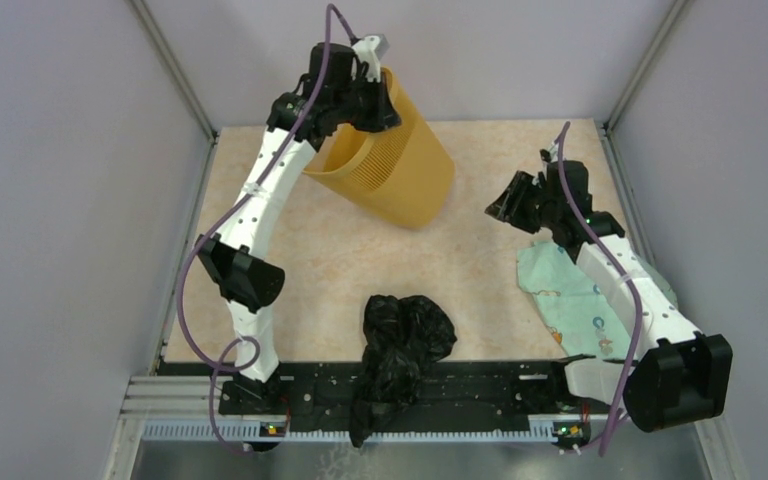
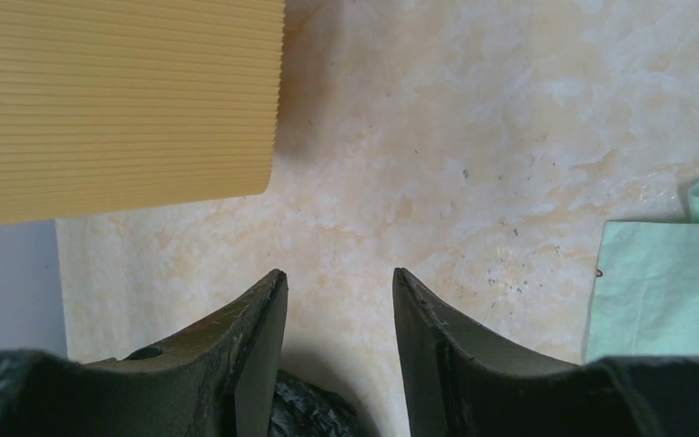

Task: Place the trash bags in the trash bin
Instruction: Adjust the trash bin at the center of the board.

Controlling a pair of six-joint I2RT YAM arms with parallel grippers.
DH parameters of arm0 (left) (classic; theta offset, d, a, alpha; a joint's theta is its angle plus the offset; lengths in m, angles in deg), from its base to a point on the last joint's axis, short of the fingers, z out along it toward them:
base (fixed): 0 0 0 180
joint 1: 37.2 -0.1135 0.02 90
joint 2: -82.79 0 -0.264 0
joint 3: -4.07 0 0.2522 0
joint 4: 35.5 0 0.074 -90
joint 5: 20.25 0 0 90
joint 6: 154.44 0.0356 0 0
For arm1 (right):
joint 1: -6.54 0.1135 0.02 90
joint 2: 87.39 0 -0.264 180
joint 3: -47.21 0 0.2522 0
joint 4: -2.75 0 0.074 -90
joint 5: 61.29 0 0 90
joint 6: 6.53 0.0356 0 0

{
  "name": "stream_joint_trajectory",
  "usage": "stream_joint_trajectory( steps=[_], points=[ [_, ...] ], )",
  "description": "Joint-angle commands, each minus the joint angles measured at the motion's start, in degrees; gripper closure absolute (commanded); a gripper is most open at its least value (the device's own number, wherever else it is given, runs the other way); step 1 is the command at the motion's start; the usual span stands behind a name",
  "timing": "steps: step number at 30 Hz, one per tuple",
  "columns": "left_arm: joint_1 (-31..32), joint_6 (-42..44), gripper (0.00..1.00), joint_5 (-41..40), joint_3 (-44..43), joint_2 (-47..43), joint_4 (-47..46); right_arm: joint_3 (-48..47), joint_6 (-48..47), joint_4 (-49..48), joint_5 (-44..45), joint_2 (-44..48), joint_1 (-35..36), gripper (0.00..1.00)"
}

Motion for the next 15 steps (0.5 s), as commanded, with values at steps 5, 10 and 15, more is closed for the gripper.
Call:
stream_joint_trajectory(
  steps=[5, 10, 15],
  points=[
    [6.5, 8.7, 0.93, -12.6, -3.6, 5.3, -3.9, -3.3, -0.8, 1.6, 1.6, 1.2, 2.4, 0.52],
    [8.0, 9.5, 0.82, -12.5, -3.6, 7.2, -6.7, -3.1, -0.6, 2.4, 1.6, 2.7, 2.5, 0.51],
    [8.9, 9.4, 0.61, -12.1, -3.7, 8.3, -9.9, -4.2, -0.9, 4.3, 1.5, 4.0, 2.6, 0.49]
  ],
)
